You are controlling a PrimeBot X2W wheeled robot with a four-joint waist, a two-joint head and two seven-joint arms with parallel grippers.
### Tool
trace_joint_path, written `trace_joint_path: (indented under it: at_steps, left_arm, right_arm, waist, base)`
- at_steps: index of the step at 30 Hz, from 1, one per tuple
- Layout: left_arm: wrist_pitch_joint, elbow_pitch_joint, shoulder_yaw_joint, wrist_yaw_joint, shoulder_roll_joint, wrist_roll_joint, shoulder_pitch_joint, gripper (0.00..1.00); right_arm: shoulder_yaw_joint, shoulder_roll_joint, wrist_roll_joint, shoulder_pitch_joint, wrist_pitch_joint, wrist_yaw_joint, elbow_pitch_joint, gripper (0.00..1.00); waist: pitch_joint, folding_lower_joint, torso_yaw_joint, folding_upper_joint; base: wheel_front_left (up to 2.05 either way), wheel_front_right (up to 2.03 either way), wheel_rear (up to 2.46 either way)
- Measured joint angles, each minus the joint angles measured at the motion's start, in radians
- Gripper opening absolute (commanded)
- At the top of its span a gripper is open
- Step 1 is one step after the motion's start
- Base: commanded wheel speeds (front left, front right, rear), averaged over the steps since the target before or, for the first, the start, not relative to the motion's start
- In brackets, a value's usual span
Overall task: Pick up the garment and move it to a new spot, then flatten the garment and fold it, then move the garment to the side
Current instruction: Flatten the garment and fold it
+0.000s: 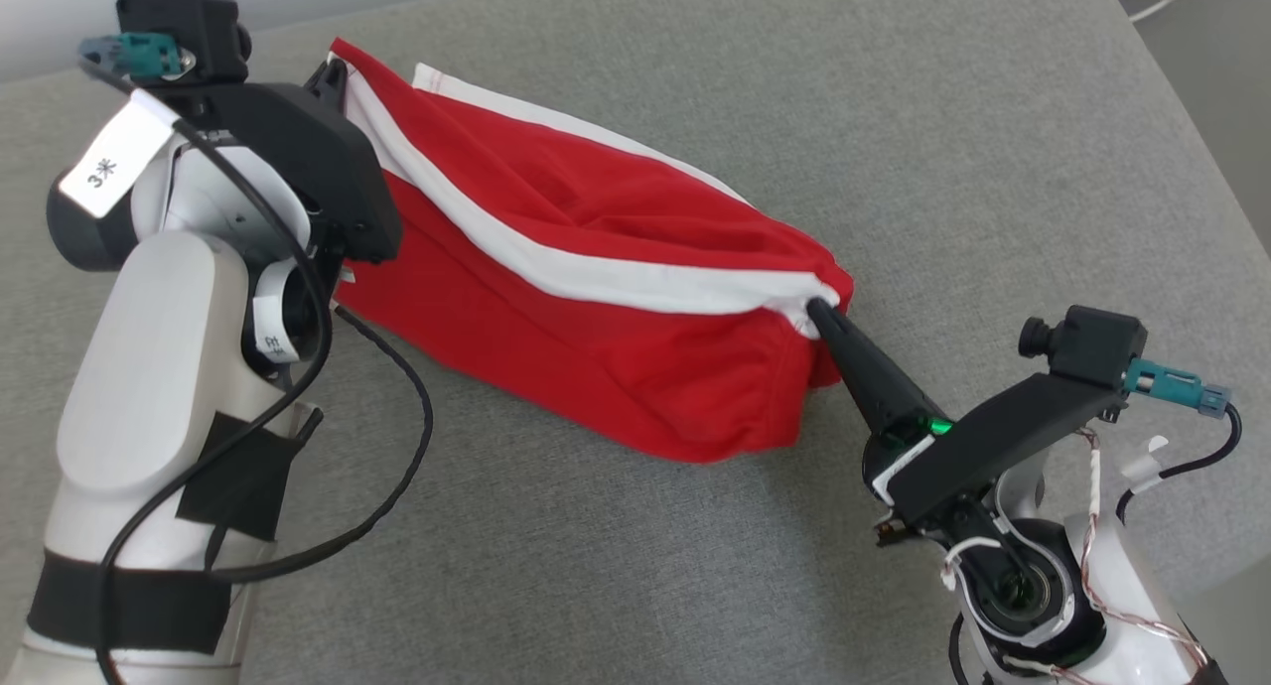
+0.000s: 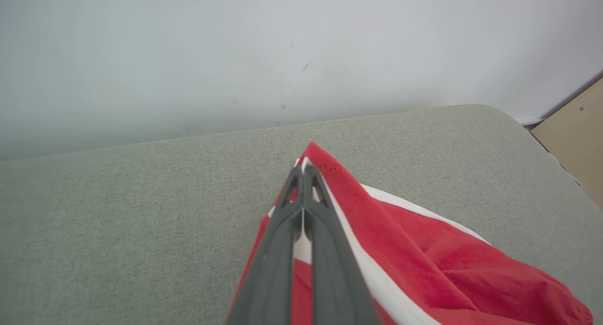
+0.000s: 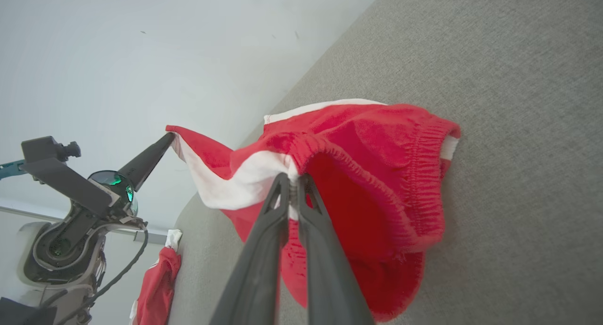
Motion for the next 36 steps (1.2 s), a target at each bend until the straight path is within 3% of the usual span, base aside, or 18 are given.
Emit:
trace_joint_path:
  at_steps: [13,26,27,28,29,30,36]
  left_arm:
    - [-0.067,0.102,-0.008,0.0,-0.004,0.05,-0.108,0.0]
    - [-0.105,0.212,-0.049,-0.003,0.013,0.105,-0.188,0.0]
    - [-0.108,0.225,-0.052,-0.003,0.012,0.106,-0.193,0.1]
    - [-0.109,0.232,-0.059,-0.003,0.012,0.109,-0.195,0.26]
    - [-0.11,0.243,-0.062,-0.011,0.013,0.114,-0.196,0.76]
    - [-0.113,0.254,-0.067,-0.012,0.011,0.115,-0.196,1.0]
    - [-0.137,0.296,-0.077,-0.028,0.014,0.122,-0.199,1.0]
  right_arm:
    - [0.056,-0.001,0.156,-0.098,-0.205,0.0,0.11,0.0]
    - [0.121,-0.002,0.268,-0.198,-0.337,-0.003,0.209,0.0]
    - [0.127,-0.002,0.278,-0.206,-0.343,-0.003,0.221,0.07]
    - [0.13,-0.002,0.282,-0.21,-0.348,-0.003,0.226,0.42]
    - [0.137,-0.002,0.286,-0.214,-0.35,-0.003,0.233,1.0]
    - [0.142,-0.002,0.288,-0.221,-0.353,-0.003,0.24,1.0]
    - [0.163,-0.003,0.301,-0.249,-0.376,-0.003,0.273,1.0]
  waist:
    - [0.048,-0.0001,-0.057,0.0]
    - [0.098,0.0,-0.098,-0.0001]
    - [0.101,-0.0001,-0.098,0.0]
    - [0.104,0.0,-0.098,0.0]
    - [0.106,0.0,-0.098,-0.0001]
    - [0.108,0.0,-0.096,0.0]
    - [0.109,-0.0001,-0.084,0.0]
  base:
    - [0.0,0.0,0.0]
    - [0.0,0.0,0.0]
    - [0.0,0.0,0.0]
    - [0.0,0.0,0.0]
    - [0.0,0.0,0.0]
    - [0.0,0.0,0.0]
    - [0.0,0.0,0.0]
